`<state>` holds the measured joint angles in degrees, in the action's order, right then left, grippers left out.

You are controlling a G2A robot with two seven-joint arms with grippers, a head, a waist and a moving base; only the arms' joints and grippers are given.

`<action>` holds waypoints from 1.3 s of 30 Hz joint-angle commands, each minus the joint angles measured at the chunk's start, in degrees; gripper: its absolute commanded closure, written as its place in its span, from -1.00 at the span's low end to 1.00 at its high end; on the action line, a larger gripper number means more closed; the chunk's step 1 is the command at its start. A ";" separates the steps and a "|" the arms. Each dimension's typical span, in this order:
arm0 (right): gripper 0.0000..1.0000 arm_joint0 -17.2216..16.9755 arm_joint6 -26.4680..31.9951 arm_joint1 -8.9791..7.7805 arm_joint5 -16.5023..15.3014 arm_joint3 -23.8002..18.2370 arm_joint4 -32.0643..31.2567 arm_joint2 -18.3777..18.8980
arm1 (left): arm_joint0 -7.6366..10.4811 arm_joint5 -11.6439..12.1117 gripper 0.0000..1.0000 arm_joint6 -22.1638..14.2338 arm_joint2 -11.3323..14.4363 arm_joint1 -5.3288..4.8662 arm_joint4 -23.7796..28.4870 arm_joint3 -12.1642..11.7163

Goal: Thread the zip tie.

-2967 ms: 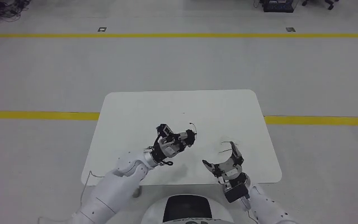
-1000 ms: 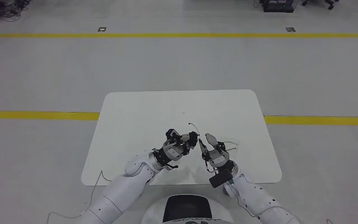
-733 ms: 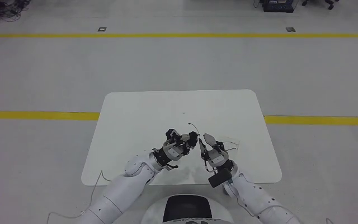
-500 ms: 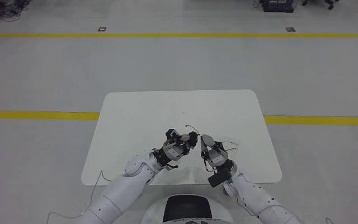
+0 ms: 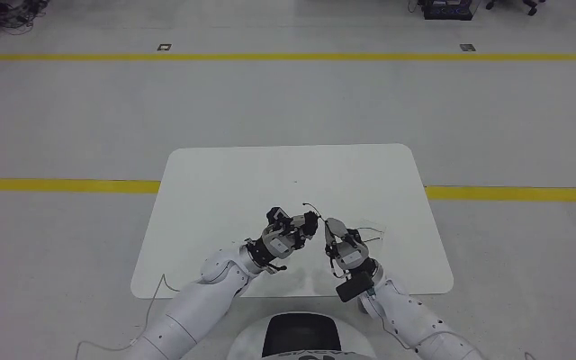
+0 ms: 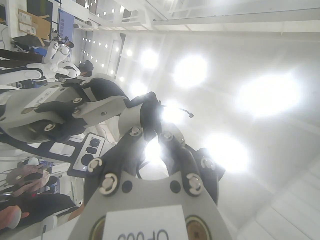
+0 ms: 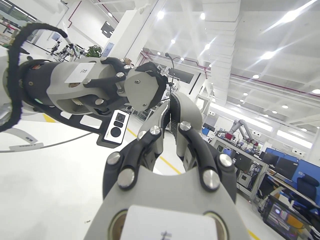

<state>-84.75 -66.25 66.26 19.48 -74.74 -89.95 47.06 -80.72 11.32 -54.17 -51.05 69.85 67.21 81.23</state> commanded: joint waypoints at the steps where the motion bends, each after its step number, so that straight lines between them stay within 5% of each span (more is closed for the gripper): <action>1: 1.00 -0.13 -0.06 0.00 0.00 0.07 0.00 0.10 | 0.00 0.00 1.00 0.00 0.00 0.00 0.00 0.00; 39: 1.00 -2.73 -1.28 -0.44 0.00 0.41 0.00 2.48 | 0.00 0.00 1.00 0.00 0.00 0.00 0.00 0.00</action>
<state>-87.37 -67.45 65.84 19.48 -74.30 -89.95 49.42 -80.72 11.32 -54.17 -51.05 69.85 67.21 81.23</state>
